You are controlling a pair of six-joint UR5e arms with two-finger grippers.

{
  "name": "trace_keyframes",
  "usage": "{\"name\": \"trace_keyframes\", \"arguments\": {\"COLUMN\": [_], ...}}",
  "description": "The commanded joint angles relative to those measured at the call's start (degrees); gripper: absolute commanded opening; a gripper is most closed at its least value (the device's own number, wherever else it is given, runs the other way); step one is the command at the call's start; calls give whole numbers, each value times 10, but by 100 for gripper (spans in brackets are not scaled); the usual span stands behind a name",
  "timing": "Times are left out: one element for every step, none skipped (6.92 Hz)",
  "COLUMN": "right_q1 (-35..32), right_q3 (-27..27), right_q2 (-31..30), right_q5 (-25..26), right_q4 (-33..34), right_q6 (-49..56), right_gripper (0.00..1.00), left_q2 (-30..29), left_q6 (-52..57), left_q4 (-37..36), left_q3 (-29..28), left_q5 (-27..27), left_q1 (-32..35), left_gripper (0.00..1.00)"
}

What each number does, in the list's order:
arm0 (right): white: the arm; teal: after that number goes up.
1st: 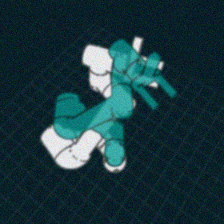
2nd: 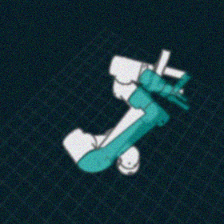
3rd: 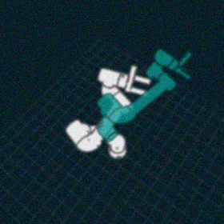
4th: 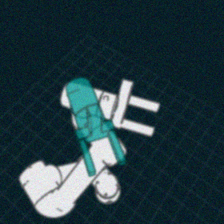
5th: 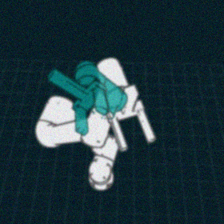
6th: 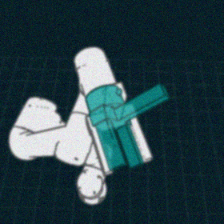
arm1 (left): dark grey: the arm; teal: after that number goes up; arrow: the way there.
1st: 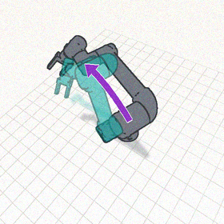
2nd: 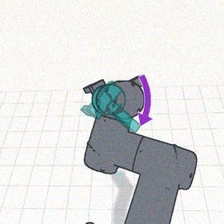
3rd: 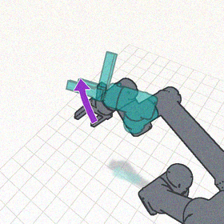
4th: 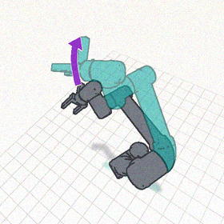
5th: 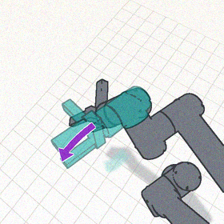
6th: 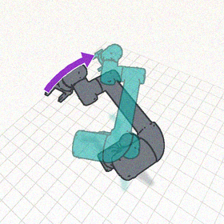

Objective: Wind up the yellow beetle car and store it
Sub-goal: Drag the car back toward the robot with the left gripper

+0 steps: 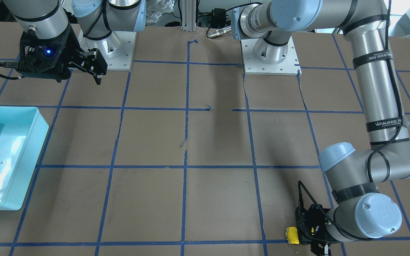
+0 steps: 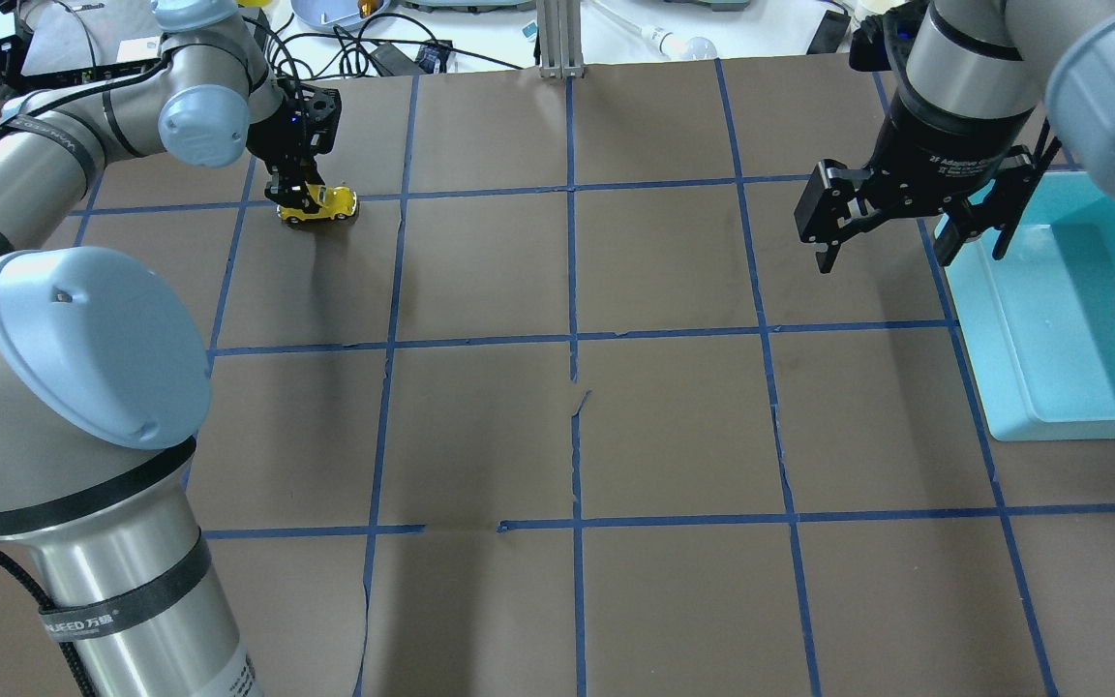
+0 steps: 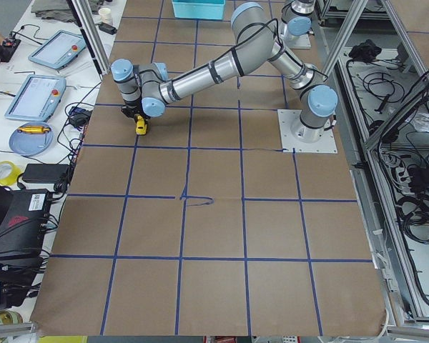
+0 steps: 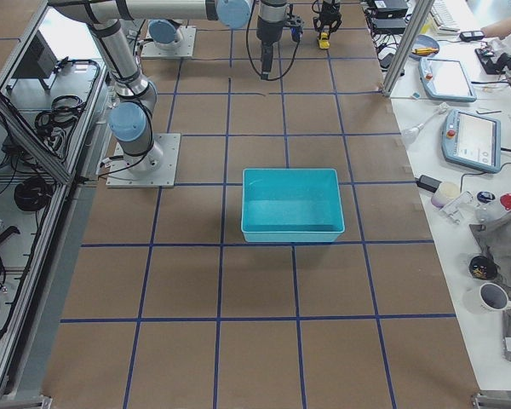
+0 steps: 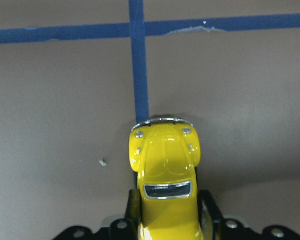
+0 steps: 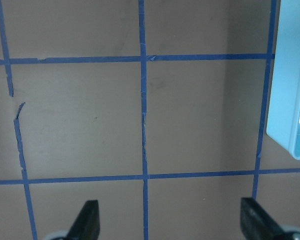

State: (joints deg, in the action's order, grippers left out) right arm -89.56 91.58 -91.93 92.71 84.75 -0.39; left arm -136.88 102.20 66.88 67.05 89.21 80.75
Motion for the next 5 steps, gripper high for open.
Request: {"name": "trace_keyframes", "arguments": {"right_q1": [0,0,0,0,0], "right_q3": [0,0,0,0,0], "right_q2": [-1,-1,-1,-1,-1], "right_q5": [0,0,0,0,0], "right_q4": [0,1,1,0,0], "right_q6": [-1,-1,-1,-1,-1], "right_gripper": [100,100,100,100,100], "left_q2": [-1,-1,0,0,0], "left_q6": [0,1,1,2,4], "left_q4": [0,0,0,0,0], "left_q3": [0,0,0,0,0], "left_q5": [10,11,11,11,11], "left_q1": [-2,-6,-9,-12,-14], "left_gripper": [0,0,0,0,0]}}
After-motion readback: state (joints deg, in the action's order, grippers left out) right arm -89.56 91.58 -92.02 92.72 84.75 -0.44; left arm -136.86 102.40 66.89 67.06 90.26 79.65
